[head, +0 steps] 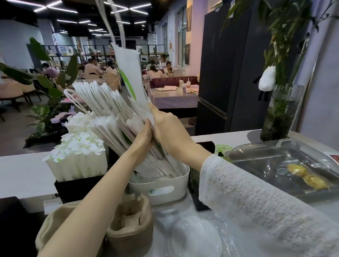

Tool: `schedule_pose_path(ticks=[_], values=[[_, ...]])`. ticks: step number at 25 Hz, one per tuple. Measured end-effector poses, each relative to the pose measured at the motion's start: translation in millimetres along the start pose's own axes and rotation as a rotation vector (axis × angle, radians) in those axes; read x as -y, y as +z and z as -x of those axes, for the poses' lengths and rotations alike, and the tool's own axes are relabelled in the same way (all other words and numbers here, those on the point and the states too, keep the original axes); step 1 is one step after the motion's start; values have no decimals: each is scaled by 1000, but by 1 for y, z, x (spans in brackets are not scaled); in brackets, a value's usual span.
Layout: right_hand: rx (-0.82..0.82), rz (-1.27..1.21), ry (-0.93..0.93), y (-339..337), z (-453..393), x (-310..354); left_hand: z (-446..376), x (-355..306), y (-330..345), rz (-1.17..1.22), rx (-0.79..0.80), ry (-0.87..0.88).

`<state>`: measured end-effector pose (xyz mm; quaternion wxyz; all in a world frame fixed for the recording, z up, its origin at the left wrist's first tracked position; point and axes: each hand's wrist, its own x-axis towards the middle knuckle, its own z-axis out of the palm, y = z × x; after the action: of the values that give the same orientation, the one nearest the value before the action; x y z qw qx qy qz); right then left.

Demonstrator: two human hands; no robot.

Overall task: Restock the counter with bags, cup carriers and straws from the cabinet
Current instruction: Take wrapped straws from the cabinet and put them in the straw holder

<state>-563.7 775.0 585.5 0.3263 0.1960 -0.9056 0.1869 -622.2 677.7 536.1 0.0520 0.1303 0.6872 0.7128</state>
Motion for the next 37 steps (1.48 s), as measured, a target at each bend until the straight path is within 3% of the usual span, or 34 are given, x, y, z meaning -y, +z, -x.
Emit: schedule_pose_path(ticks=[3, 7, 9, 12, 14, 17, 25, 30, 34, 37], values=[[151, 122, 52, 8, 7, -3, -3, 10, -5, -89, -30, 9], [176, 291, 47, 23, 21, -5, 10, 2, -10, -123, -3, 91], [296, 359, 61, 27, 27, -7, 16, -3, -12, -204, 10, 98], [454, 353, 168, 44, 42, -13, 25, -6, -14, -276, 66, 38], [504, 398, 172, 55, 51, -13, 30, -7, -12, -189, 86, -12], [512, 431, 171, 61, 48, -14, 29, -6, -9, -109, 67, -44], [566, 579, 85, 61, 52, -22, 19, -7, 12, -291, -32, -207], [572, 631, 69, 61, 56, -19, 8, -2, 7, -157, -33, -336], [569, 637, 112, 64, 46, -23, 7, -10, 15, -27, -146, -328], [547, 626, 126, 67, 40, -27, -7, -5, 16, 106, -139, -321]])
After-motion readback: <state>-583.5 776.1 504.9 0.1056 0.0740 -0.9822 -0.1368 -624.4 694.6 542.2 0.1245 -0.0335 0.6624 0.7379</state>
